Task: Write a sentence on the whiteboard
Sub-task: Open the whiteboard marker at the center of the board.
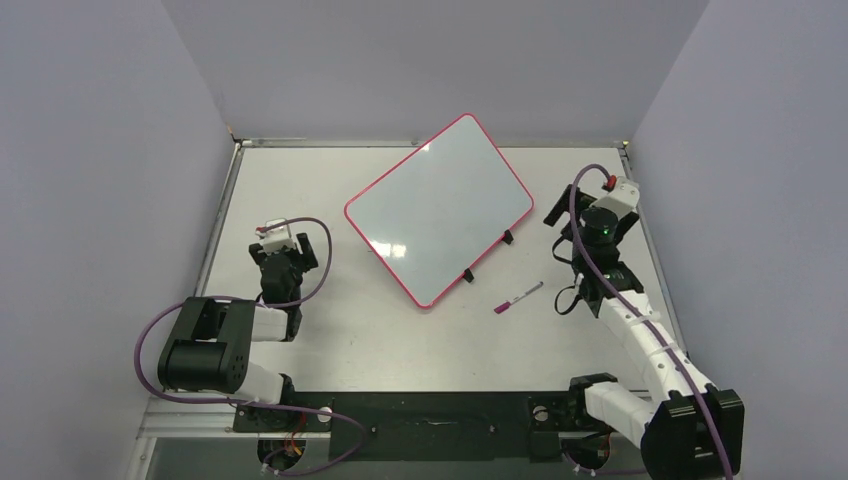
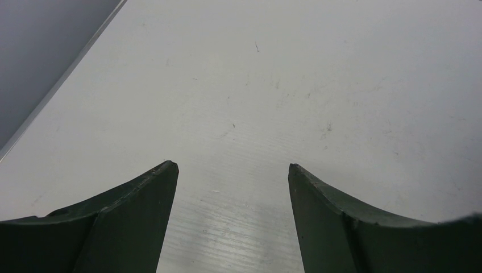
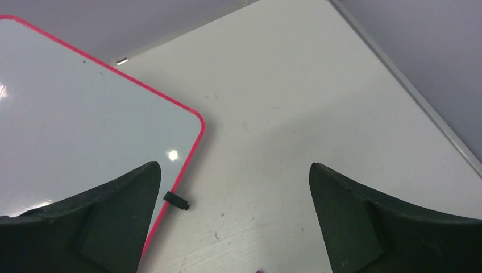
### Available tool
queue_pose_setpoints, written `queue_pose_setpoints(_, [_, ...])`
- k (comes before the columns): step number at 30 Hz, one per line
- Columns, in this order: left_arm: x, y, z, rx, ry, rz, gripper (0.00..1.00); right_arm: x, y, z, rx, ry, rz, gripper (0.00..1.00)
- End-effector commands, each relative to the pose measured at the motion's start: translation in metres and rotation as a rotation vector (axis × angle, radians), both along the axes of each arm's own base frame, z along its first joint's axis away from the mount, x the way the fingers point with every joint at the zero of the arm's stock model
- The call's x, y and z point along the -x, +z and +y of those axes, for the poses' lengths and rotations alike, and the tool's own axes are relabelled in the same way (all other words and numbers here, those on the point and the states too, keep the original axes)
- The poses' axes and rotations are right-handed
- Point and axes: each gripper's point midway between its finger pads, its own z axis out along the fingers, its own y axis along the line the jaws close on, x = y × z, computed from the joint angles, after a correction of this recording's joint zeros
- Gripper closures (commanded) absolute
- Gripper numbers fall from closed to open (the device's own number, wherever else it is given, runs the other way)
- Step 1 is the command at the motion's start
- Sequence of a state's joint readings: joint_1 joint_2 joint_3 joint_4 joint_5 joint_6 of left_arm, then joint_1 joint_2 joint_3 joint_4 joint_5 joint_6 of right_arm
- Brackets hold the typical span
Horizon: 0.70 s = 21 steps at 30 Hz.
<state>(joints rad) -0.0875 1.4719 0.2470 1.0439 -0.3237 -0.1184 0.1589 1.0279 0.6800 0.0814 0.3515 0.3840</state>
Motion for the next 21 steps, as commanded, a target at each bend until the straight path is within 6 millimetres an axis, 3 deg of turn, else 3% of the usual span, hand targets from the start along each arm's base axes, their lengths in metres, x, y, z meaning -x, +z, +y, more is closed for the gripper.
queue_pose_setpoints(1, [-0.006, 0.018, 0.000, 0.001, -0.009, -0.071, 0.31, 0.023, -0.032, 0.026, -0.099, 0.046, 0.242, 0.02])
queue_pose_setpoints(8, [-0.006, 0.029, 0.009, 0.013, 0.060, -0.076, 0.32, 0.068, -0.080, 0.050, -0.196, -0.071, 0.437, 0.16])
queue_pose_setpoints(9, [-0.005, 0.027, 0.009, 0.008, 0.058, -0.064, 0.32, 0.075, -0.092, 0.058, -0.231, -0.043, 0.476, 0.14])
queue_pose_setpoints(10, [-0.005, 0.030, 0.009, 0.008, 0.059, -0.070, 0.32, 0.081, -0.102, 0.068, -0.274, -0.016, 0.517, 0.05])
queue_pose_setpoints(12, [-0.001, 0.033, 0.012, 0.009, 0.071, -0.078, 0.32, 0.091, -0.117, 0.076, -0.341, -0.005, 0.574, 0.01])
queue_pose_setpoints(14, [0.003, 0.037, 0.014, 0.019, 0.089, -0.095, 0.32, 0.095, -0.123, 0.073, -0.376, -0.013, 0.588, 0.02])
queue_pose_setpoints(18, [0.008, 0.044, 0.019, 0.029, 0.122, -0.114, 0.31, 0.094, -0.126, 0.065, -0.414, -0.054, 0.588, 0.17])
queue_pose_setpoints(21, [0.009, 0.042, 0.020, 0.030, 0.125, -0.114, 0.32, 0.102, -0.132, 0.057, -0.393, -0.134, 0.653, 0.19])
